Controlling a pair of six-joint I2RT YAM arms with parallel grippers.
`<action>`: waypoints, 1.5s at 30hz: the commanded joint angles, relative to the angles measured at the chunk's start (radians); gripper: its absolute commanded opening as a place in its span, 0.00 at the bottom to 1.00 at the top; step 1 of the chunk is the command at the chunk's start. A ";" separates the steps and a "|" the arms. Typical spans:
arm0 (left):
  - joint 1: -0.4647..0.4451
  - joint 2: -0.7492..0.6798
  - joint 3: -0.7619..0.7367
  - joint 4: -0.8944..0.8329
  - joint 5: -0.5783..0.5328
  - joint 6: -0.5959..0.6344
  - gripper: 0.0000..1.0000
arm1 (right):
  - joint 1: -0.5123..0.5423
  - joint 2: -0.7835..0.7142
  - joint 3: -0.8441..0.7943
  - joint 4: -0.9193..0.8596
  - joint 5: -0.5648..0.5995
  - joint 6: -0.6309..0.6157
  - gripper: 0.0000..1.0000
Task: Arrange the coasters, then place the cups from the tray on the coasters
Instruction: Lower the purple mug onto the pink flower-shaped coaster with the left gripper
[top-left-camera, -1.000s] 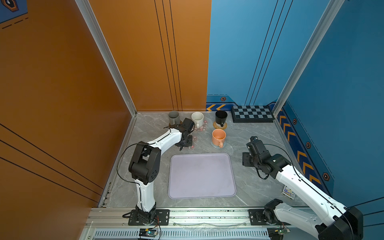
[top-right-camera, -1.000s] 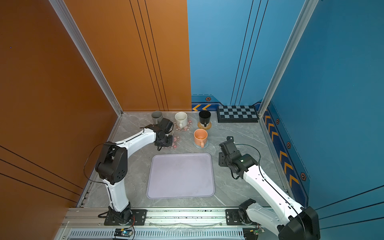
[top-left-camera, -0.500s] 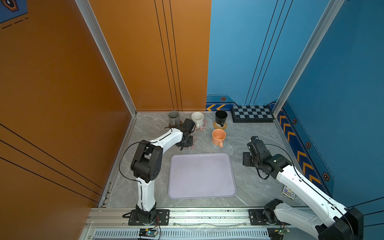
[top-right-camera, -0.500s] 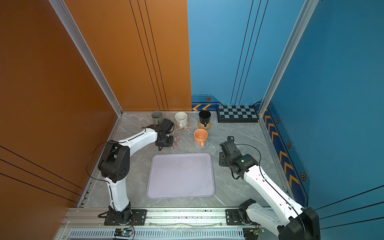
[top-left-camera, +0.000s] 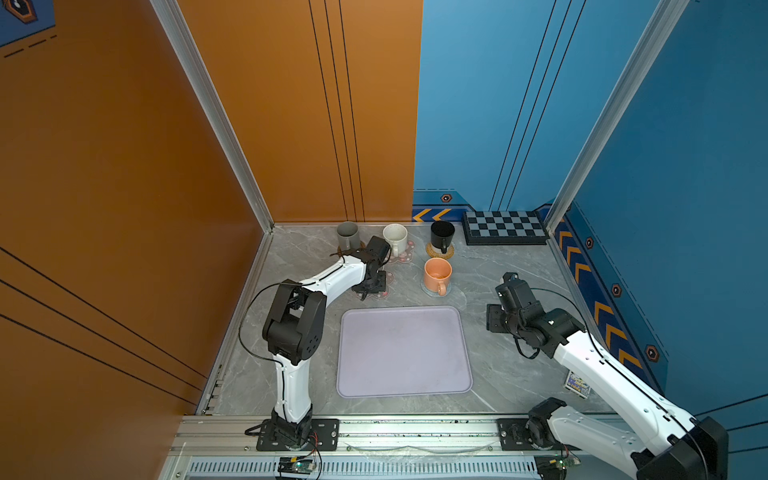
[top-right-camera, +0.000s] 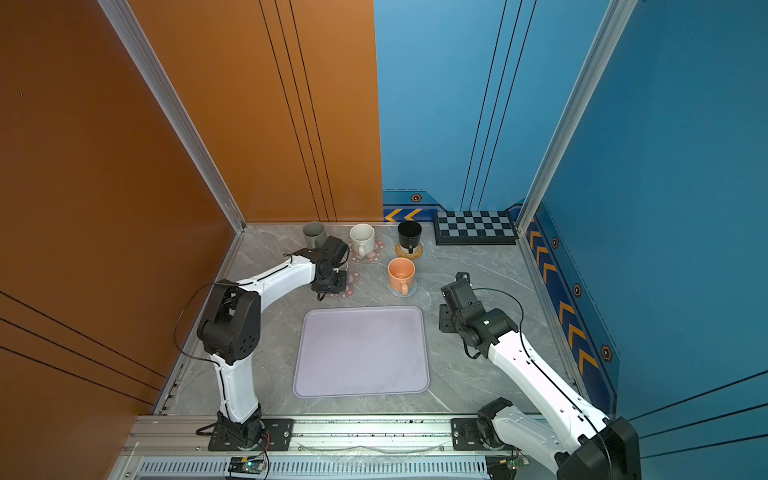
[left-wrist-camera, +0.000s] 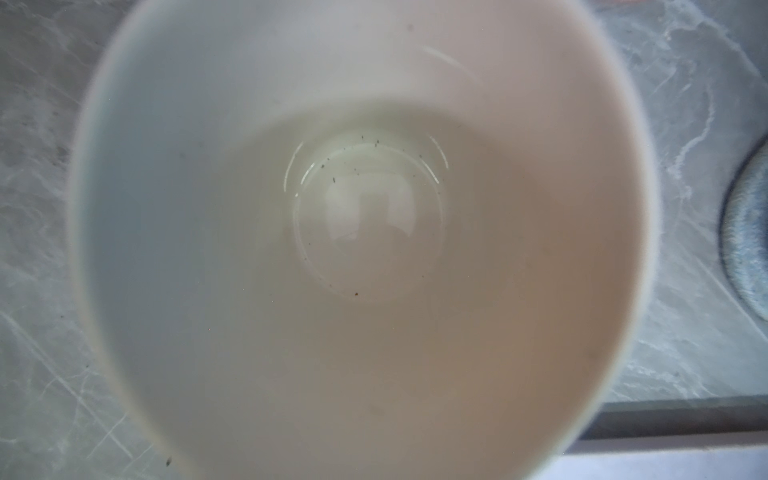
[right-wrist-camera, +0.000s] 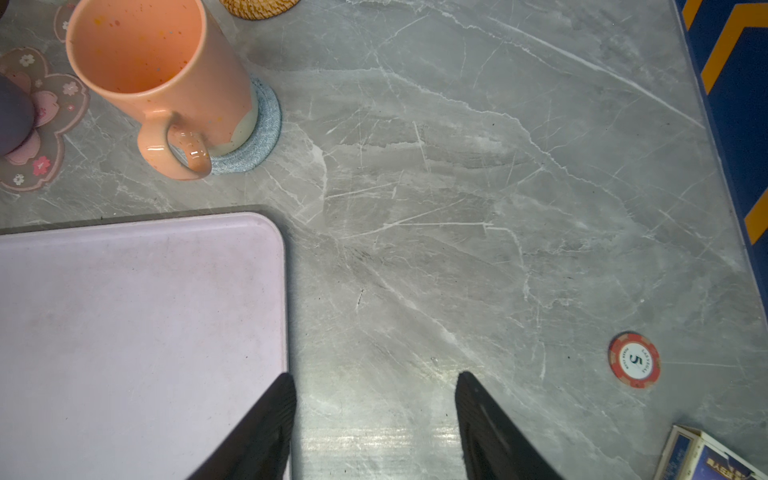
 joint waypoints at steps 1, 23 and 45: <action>0.009 -0.004 0.052 0.029 -0.019 -0.012 0.00 | -0.006 -0.006 -0.011 -0.027 -0.002 -0.014 0.64; 0.016 0.025 0.026 0.029 -0.030 -0.037 0.00 | -0.016 0.019 0.006 -0.027 -0.009 -0.027 0.64; -0.002 0.011 -0.014 0.029 0.006 -0.018 0.08 | -0.016 0.011 0.003 -0.026 -0.016 -0.018 0.64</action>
